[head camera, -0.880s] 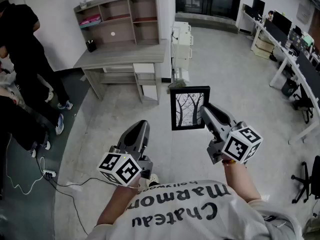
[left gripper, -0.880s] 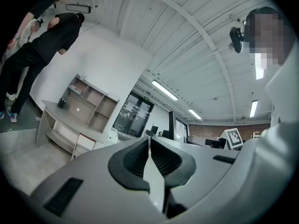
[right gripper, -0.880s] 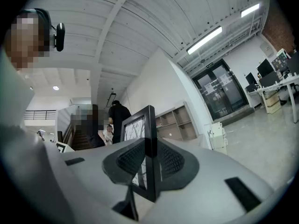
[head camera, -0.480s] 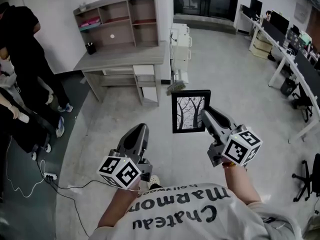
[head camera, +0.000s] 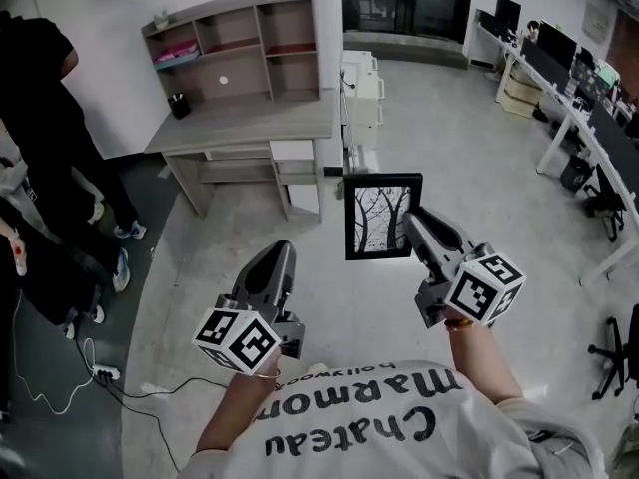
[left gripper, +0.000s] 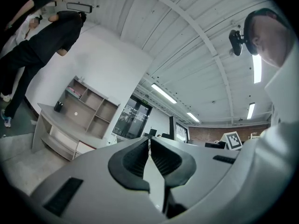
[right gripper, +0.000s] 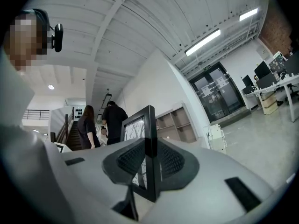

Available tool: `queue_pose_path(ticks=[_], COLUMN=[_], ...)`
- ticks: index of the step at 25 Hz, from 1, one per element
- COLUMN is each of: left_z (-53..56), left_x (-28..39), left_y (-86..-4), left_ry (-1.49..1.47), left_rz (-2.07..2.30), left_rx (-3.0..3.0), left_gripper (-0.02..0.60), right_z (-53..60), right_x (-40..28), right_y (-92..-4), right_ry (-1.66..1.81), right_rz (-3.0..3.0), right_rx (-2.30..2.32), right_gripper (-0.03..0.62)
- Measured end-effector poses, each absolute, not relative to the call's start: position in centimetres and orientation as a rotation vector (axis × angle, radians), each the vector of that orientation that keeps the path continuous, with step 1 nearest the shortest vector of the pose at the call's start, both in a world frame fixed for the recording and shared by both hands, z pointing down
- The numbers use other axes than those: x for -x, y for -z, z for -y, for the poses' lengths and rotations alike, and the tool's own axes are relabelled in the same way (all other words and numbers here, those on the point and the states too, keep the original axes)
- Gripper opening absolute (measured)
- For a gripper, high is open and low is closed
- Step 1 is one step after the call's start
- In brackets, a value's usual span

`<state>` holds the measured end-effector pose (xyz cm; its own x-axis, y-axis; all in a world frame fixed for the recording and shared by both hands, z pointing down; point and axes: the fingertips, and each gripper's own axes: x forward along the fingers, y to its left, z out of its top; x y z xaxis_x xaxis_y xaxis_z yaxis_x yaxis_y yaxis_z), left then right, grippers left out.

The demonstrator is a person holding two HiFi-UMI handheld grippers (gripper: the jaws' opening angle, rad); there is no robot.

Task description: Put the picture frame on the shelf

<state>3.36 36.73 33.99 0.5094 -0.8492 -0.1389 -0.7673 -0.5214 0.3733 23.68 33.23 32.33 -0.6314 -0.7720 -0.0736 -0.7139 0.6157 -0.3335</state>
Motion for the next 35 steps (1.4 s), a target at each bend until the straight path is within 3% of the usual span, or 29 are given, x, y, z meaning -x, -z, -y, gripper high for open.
queue_pose_path(ticks=[7, 14, 35], left_z=[-37.6, -29.9, -22.7], left_x=[-4.4, 6.0, 6.2], left_y=[-33.4, -32.6, -37.6], left_ry=[0.445, 0.467, 0.415], left_rz=[1.357, 1.402, 1.398], left_rx=[-2.566, -2.564, -2.442], left_gripper=[0.028, 0.028, 0.017], right_z=[-33.5, -25.5, -16.6], right_x=[-24.0, -15.2, -13.4], right_y=[-32.5, -33.9, -39.2], right_ry=[0.426, 0.47, 0.651], right_rz=[-2.565, -2.55, -2.633], right_rx=[1.168, 1.223, 1.206], right_gripper=[0.091, 0.091, 0.087])
